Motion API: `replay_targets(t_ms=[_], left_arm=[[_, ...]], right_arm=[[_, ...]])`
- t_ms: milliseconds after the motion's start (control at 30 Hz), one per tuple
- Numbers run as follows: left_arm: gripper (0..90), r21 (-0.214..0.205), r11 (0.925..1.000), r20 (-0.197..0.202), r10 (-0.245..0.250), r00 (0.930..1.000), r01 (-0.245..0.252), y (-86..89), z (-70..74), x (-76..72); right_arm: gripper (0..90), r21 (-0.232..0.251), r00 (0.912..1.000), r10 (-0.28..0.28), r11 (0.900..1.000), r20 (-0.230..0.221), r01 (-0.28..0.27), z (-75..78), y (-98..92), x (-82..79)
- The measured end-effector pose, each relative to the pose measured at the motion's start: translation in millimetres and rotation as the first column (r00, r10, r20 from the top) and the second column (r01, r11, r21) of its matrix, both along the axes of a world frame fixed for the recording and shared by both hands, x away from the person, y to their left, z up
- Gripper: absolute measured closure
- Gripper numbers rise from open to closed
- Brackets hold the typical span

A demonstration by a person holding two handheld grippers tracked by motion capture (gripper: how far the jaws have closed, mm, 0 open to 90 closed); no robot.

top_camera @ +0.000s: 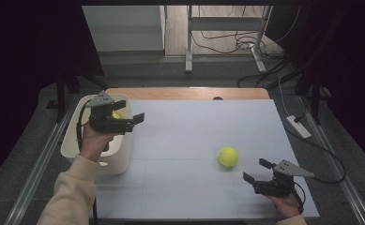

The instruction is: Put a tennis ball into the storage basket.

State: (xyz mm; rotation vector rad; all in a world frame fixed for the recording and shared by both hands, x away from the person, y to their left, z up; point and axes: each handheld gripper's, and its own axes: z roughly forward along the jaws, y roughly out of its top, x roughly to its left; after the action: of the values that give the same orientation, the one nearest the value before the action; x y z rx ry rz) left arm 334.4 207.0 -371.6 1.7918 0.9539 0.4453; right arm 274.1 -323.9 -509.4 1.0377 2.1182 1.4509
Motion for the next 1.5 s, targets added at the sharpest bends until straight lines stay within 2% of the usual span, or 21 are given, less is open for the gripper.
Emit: replay_targets(t_ms=[400, 733, 867, 1167, 1500], left_arm=[[9.4, 0.022, 0.9991, 0.004, -0.037, 0.9993, 0.037, -18.1, -4.0, 0.4], [9.4, 0.017, 0.9966, 0.005, -0.080, 0.9968, 0.080, -32.0, -5.0, -0.4], [9.4, 0.018, 0.9955, -0.007, -0.093, 0.9957, 0.093, -38.5, -6.7, 2.1], [9.4, 0.036, 0.9906, -0.002, -0.132, 0.9912, 0.132, -54.7, -8.1, 1.6], [9.3, 0.059, 0.9843, -0.029, -0.165, 0.9859, 0.166, -72.2, -13.7, 7.7]], right_arm=[[8.9, -0.004, 1.0000, 0.001, 1.0000, 0.001, -0.001, -0.6, -1.6, 2.4], [8.9, -0.002, 1.0000, 0.004, 1.0000, -0.003, -0.004, -0.8, -0.3, 3.2], [8.9, -0.005, 1.0000, 0.008, 1.0000, -0.005, -0.008, -0.8, 2.8, 4.4], [8.9, -0.008, 0.9998, 0.019, 0.9998, 0.001, -0.019, 0.1, 7.8, 4.6], [8.9, -0.012, 0.9998, 0.022, 0.9997, 0.000, -0.022, -0.7, 6.8, 2.1]])
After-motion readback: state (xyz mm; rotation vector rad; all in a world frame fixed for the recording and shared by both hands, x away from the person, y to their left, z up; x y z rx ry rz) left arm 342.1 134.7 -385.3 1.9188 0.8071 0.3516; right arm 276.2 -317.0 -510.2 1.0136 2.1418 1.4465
